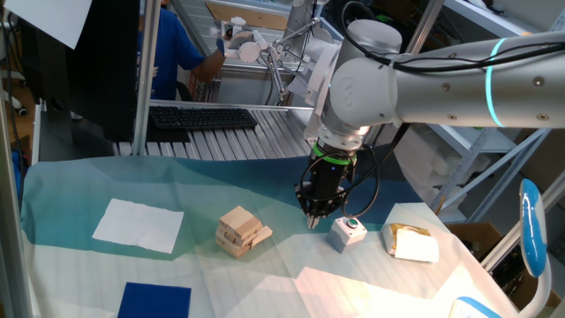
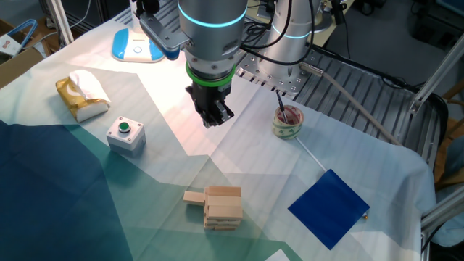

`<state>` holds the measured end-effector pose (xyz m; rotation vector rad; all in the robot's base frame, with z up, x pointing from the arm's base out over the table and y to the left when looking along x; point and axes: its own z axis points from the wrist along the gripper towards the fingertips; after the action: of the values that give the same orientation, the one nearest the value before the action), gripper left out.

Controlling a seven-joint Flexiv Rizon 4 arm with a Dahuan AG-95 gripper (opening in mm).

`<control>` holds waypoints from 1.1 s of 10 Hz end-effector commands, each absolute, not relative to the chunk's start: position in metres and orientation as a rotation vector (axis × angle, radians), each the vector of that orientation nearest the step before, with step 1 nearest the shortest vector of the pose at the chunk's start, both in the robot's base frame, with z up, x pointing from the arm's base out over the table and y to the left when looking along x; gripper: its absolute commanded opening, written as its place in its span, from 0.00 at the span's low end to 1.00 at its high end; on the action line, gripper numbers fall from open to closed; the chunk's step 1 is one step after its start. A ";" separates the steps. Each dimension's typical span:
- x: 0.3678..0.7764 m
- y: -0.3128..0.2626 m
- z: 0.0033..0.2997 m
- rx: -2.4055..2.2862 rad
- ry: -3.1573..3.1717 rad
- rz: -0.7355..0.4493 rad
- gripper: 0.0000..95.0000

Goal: Play Jenga

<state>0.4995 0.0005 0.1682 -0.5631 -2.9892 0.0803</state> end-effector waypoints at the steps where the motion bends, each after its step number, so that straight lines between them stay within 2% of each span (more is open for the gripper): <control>1: 0.501 0.001 0.168 -0.555 -2.985 0.056 0.00; 5: 0.501 0.000 0.168 -0.651 -2.943 0.058 0.00; 9: 0.505 0.000 0.169 -0.912 -2.848 -0.062 0.00; 11: 0.511 0.001 0.169 -0.955 -2.836 -0.066 0.00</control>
<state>0.5079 0.0004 0.1698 -0.9145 -2.8555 -0.0501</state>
